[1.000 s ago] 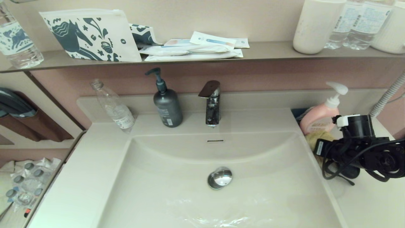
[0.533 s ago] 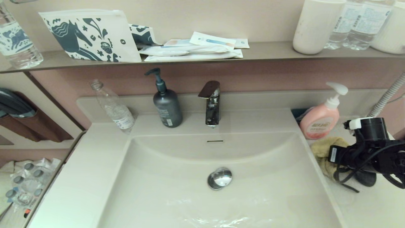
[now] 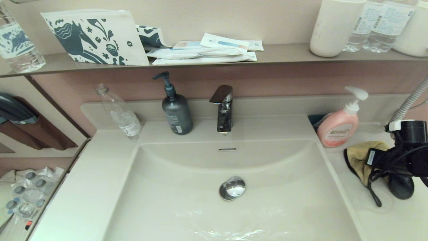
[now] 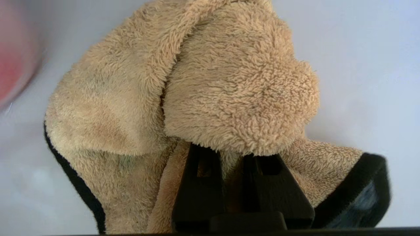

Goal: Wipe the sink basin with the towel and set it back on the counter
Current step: Wipe the sink

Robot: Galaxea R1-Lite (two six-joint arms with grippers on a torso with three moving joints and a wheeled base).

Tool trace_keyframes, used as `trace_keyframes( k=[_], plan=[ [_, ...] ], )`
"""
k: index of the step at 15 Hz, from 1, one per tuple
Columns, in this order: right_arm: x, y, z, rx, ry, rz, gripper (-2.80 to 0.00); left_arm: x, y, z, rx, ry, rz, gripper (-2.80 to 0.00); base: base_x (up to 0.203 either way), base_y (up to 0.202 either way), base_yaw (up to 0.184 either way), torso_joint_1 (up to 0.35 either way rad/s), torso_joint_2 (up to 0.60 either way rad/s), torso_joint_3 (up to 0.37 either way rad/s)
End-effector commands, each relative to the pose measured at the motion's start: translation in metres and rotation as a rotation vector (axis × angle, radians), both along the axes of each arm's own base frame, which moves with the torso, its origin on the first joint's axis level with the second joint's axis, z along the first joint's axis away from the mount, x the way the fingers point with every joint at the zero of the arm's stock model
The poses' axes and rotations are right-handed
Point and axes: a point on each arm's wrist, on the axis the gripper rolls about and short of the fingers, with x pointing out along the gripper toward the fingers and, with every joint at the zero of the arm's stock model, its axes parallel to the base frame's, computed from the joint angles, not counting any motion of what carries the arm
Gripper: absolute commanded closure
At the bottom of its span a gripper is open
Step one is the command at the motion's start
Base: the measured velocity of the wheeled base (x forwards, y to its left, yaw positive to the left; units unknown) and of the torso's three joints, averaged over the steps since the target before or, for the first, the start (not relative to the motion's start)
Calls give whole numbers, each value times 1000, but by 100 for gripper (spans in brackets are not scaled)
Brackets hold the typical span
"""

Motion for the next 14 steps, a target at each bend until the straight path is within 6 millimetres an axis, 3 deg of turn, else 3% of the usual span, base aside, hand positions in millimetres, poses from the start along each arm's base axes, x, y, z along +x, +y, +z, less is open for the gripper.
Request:
trace_keyframes(
  k=[1,5,11,14],
  plan=[
    [7,-10,1,-17,-18,-44,0,0,0,0,0,1,-1,0,0,0,0,0,0,0],
    [-4,-11,21,-37,-24,-44,0,0,0,0,0,1,1,0,0,0,0,0,0,0],
    [-29,-5,78,-43,-75,-18,0,0,0,0,0,1,0,0,0,0,0,0,0,0],
    [-28,-10,97,-48,-99,-35,0,0,0,0,0,1,0,0,0,0,0,0,0,0]
  ],
)
